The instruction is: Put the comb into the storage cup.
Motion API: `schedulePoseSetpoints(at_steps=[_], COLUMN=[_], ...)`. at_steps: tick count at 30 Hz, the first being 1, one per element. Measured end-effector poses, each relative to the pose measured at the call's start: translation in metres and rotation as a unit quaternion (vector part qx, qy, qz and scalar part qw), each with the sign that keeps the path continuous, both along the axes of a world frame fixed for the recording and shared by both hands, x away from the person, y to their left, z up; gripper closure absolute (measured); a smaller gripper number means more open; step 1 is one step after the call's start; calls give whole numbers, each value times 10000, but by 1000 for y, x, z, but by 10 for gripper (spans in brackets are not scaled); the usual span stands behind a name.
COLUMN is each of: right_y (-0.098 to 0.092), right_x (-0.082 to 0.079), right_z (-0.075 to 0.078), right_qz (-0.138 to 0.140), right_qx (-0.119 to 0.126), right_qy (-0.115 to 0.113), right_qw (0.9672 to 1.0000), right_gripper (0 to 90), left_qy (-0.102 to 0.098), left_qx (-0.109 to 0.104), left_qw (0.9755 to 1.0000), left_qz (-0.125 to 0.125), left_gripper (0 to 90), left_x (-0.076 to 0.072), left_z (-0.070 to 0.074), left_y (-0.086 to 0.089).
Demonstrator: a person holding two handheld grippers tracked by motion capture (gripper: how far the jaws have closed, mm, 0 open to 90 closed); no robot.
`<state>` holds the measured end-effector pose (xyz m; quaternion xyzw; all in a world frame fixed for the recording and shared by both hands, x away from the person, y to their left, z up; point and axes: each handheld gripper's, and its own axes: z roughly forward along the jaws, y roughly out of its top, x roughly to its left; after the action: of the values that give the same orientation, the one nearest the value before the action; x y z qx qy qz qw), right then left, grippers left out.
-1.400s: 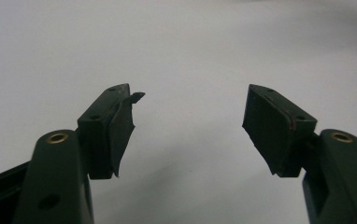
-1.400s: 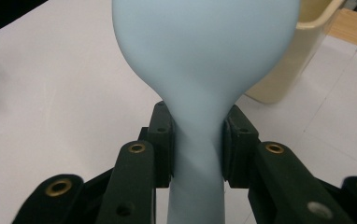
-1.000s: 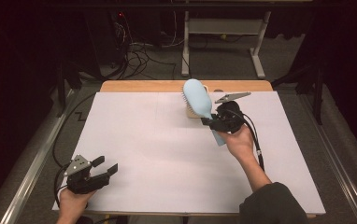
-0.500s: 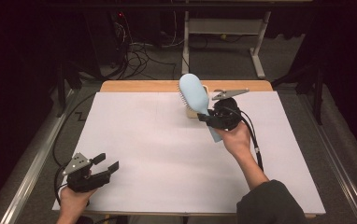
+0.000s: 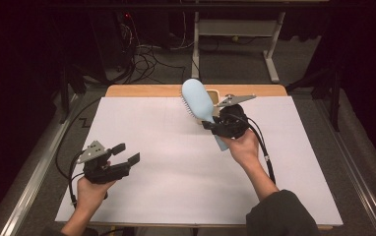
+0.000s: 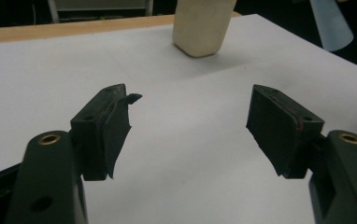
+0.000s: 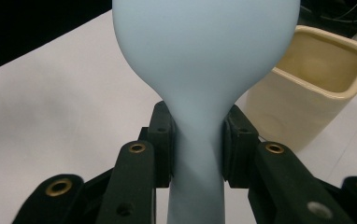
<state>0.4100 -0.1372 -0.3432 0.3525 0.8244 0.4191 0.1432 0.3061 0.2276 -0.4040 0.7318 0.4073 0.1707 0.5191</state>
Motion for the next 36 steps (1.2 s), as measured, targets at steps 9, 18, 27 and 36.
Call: schedulePoseSetpoints(at_steps=[9,18,27,36], right_y=[5,10,15,18], right_x=[-3,-4,-6,-8], right_z=[-1,-3,-6,-8], right_qz=[79,146,216,265], right_qx=[-29,-40,-84,-103], right_qy=[15,33,20,37], right_qw=[10000,9999,9997,9996], right_gripper=[705,705,705,705], left_qy=[-29,-61,3,72], left_qx=[-5,-44,-150,-319], left_qw=[9997,9993,9985,9972], left_qz=[-223,-361,-535,-674], left_gripper=[300,272,274,252], left_x=[21,39,52,63], left_z=[19,31,38,45], left_y=[-28,-48,-65,-77])
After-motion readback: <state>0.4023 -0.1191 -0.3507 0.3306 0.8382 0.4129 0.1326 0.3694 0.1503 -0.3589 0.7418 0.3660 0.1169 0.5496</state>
